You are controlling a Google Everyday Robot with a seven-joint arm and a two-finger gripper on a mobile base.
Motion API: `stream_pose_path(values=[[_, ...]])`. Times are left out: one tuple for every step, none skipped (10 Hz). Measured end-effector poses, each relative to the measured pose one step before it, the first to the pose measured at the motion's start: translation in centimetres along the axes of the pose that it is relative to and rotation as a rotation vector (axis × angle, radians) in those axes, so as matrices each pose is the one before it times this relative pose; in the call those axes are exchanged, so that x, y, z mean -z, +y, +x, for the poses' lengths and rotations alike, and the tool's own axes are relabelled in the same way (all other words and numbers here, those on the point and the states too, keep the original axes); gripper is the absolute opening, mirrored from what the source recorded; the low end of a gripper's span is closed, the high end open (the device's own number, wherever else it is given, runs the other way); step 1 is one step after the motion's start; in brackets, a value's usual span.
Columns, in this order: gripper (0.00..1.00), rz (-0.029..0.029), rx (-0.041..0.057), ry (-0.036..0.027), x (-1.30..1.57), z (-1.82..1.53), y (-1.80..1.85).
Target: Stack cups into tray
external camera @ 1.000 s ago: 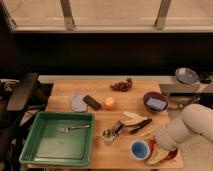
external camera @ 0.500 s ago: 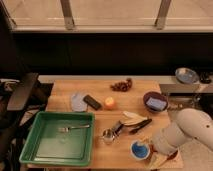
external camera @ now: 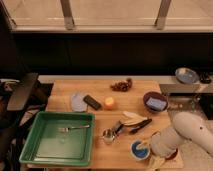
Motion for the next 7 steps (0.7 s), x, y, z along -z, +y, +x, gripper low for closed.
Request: stream_pose_path(values=[[0.52, -0.00931, -0.00018, -0.00224, -0.552, 0.032, -0.053], [0.44, -0.00249, 0.00268, -0.00058, -0.314, -0.093, -0.161], [0.34, -0.00203, 0.00497, 0.00364, -0.309, -0.184, -0.254], [0.24, -0.00004, 0.00819, 0.0049, -0.186, -0.288, -0.304], [0.14, 0.00544, 0.00152, 0.00848, 0.225, -0.259, -0.261], [0.08, 0.01303, -0.00182, 0.0143, 0.557, -0.186, -0.528], [0.06, 0.01514, 0.00425, 0.01343, 0.67, -0.351, -0.698]])
